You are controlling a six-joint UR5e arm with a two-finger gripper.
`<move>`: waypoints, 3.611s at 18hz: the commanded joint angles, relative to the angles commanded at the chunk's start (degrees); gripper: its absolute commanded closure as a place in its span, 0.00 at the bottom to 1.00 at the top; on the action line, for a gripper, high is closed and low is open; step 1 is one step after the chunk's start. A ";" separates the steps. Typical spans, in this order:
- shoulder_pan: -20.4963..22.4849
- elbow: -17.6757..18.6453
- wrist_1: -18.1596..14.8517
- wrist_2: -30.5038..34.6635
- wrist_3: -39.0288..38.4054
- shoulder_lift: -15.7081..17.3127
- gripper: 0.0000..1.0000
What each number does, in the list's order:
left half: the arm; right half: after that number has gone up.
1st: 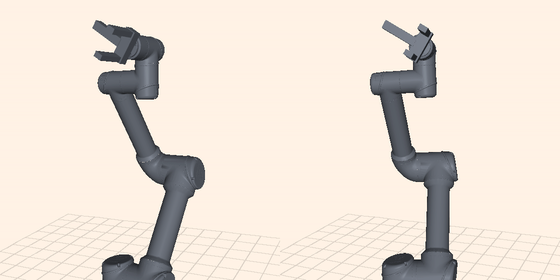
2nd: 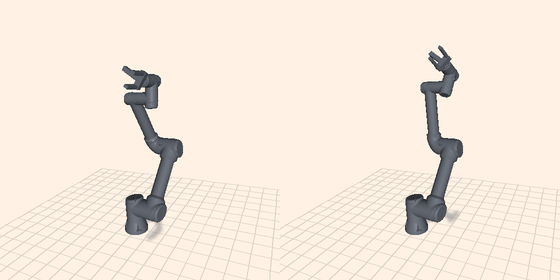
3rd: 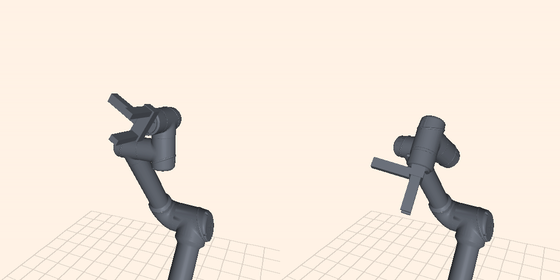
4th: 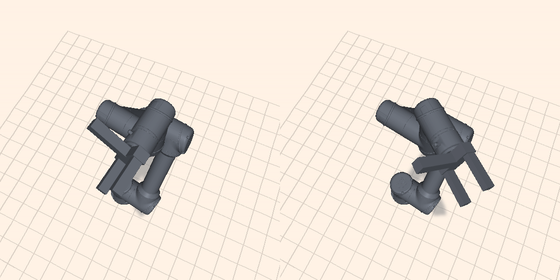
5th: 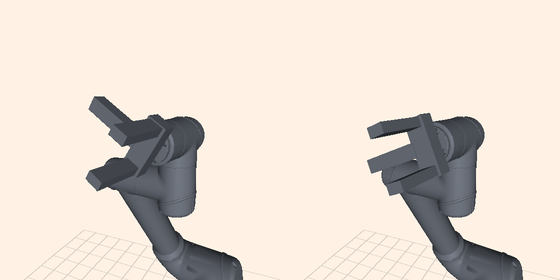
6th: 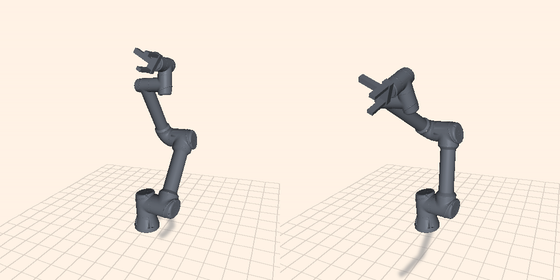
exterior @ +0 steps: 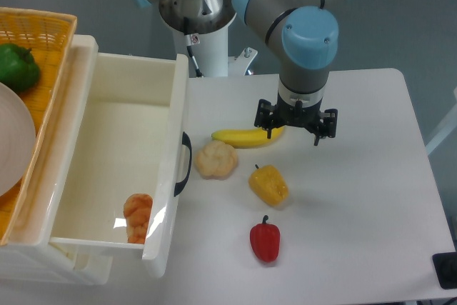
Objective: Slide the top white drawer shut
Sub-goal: 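Lower the open gripper toward the table beside the banana, then move the gripper toward the front face of the open white drawer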
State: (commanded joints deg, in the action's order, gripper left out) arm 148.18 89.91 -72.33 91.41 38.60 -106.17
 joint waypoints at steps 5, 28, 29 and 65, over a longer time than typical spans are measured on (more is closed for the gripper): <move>-2.28 -0.44 0.52 -0.27 -6.50 -2.02 0.00; -4.13 -1.23 2.64 -5.01 -10.91 -4.75 0.00; -4.04 -1.23 2.64 -5.10 -10.91 -4.75 0.00; -8.96 -0.53 2.55 -14.42 -12.67 -8.35 0.00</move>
State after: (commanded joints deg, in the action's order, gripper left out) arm 139.22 89.38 -69.79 76.99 25.93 -114.52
